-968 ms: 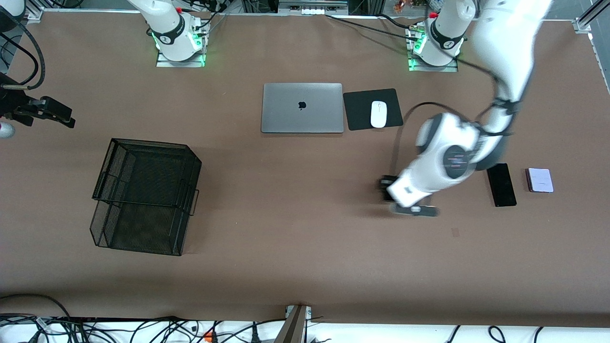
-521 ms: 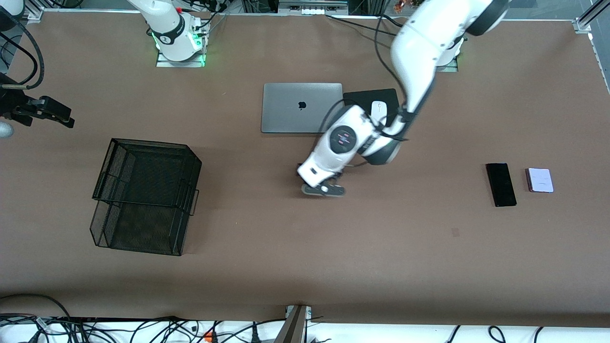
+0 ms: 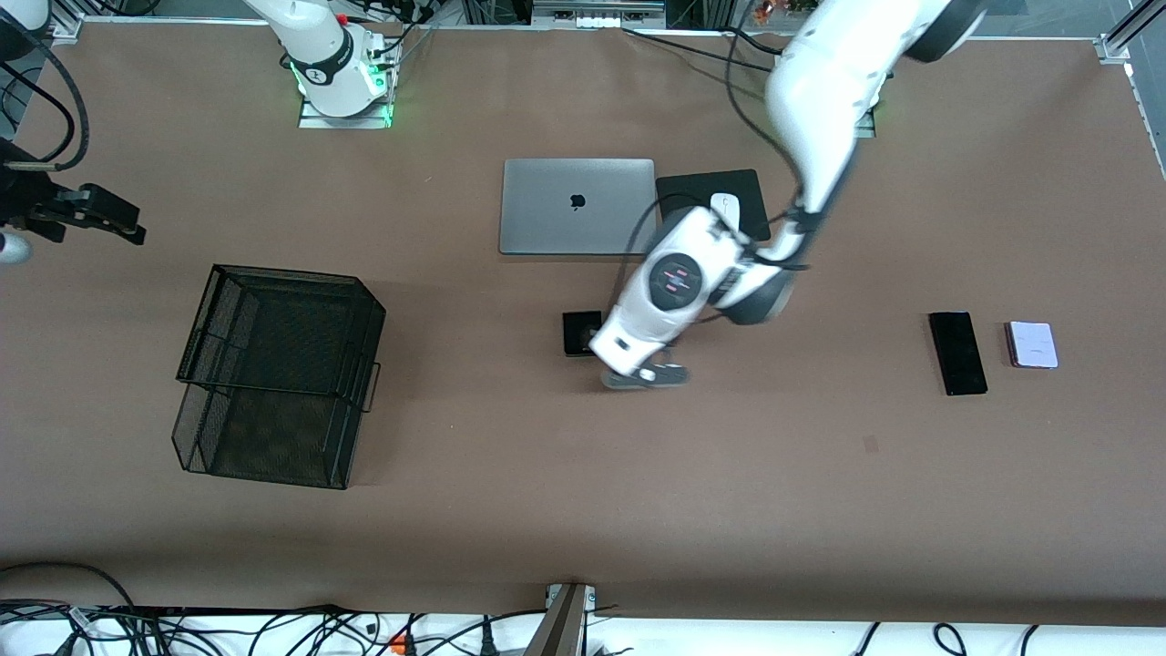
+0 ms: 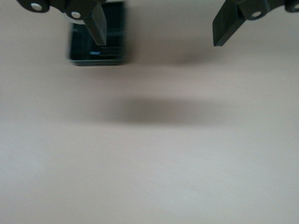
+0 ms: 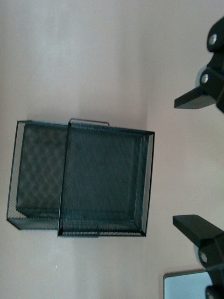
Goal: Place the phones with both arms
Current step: 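Carry the flip phone to the table middle and release it, then grasp the flip phone with the right gripper while the left grasps the large phone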
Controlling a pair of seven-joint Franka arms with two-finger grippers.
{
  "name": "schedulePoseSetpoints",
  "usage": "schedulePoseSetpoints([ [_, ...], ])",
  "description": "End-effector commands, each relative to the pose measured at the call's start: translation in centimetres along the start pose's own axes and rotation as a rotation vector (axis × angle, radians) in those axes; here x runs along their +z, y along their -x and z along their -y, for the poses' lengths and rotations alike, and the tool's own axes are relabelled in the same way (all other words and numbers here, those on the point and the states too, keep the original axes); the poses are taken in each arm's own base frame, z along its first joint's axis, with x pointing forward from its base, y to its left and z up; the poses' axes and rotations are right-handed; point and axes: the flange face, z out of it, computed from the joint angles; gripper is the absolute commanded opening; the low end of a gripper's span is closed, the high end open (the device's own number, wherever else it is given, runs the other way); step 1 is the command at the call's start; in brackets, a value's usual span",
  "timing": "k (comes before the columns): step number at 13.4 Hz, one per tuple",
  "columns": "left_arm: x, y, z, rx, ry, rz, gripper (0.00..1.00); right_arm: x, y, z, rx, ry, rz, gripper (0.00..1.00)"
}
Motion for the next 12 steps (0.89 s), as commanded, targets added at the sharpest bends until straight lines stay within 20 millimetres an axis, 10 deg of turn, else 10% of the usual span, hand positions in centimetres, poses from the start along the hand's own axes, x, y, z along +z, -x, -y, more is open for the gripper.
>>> schedulePoseSetpoints([
  [1, -8.2, -3.7, 12.3, 0.023, -0.057, 0.110, 1.00, 0.9, -0.6, 7.7, -0.008, -0.016, 0.012, 1.00],
  [5, -12.7, -8.4, 30.1, 0.141, -0.175, 0.100, 1.00, 5.6, 0.5, 27.3, 0.068, -0.006, -0.007, 1.00],
  [9, -10.5, -9.8, 43.7, 0.164, -0.189, 0.077, 1.00, 11.3, 3.2, 47.3, 0.118, -0.040, -0.062, 1.00],
  [12, -4.8, -8.6, 49.4, 0.132, -0.155, 0.015, 1.00, 16.3, 4.5, 55.7, 0.133, -0.069, -0.081, 1.00],
])
